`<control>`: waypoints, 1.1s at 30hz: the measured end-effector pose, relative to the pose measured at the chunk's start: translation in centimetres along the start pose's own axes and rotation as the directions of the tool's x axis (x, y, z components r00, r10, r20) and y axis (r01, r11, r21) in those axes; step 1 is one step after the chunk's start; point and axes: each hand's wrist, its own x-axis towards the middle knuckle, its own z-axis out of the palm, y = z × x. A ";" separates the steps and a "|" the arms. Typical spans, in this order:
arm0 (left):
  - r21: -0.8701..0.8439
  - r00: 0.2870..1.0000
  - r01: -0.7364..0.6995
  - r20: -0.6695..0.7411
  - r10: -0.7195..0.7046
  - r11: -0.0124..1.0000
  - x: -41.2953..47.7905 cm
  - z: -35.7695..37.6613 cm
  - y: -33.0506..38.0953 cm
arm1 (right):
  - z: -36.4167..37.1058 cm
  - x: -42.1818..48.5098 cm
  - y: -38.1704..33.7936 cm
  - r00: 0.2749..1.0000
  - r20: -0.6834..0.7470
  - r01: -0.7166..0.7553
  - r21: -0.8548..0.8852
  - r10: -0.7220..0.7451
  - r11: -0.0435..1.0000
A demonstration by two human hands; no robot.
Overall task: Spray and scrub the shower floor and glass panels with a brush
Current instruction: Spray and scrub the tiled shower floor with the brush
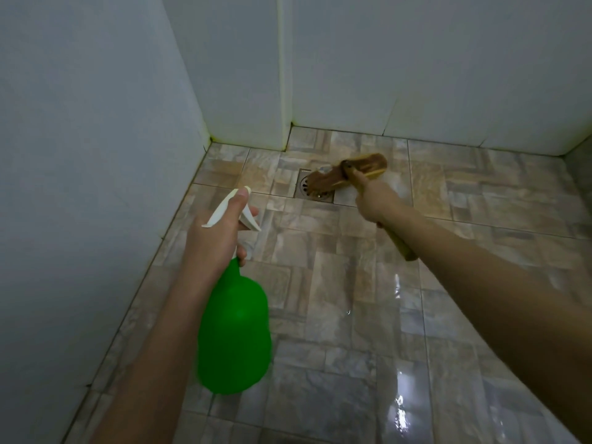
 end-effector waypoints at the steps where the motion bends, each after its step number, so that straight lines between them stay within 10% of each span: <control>1: -0.006 1.000 0.005 -0.004 -0.005 1.000 -0.1 0.0 0.0 | 0.0 -0.1 0.2 0.999 -0.029 -0.030 0.021 0.031 0.999; 23: 0.082 0.999 0.028 0.013 -0.029 0.996 -0.5 1.8 -1.2 | 2.3 -3.3 2.4 0.977 0.055 0.205 0.062 -0.208 0.977; 28: 0.109 1.000 0.006 0.020 -0.009 0.994 -0.4 2.6 -0.3 | -0.7 -0.1 2.6 1.000 0.003 -0.005 0.155 0.005 0.988; 33: 0.153 0.999 -0.030 0.041 0.024 0.988 -1.4 3.7 2.2 | -3.5 -1.0 3.0 0.980 0.181 0.033 0.261 -0.083 0.965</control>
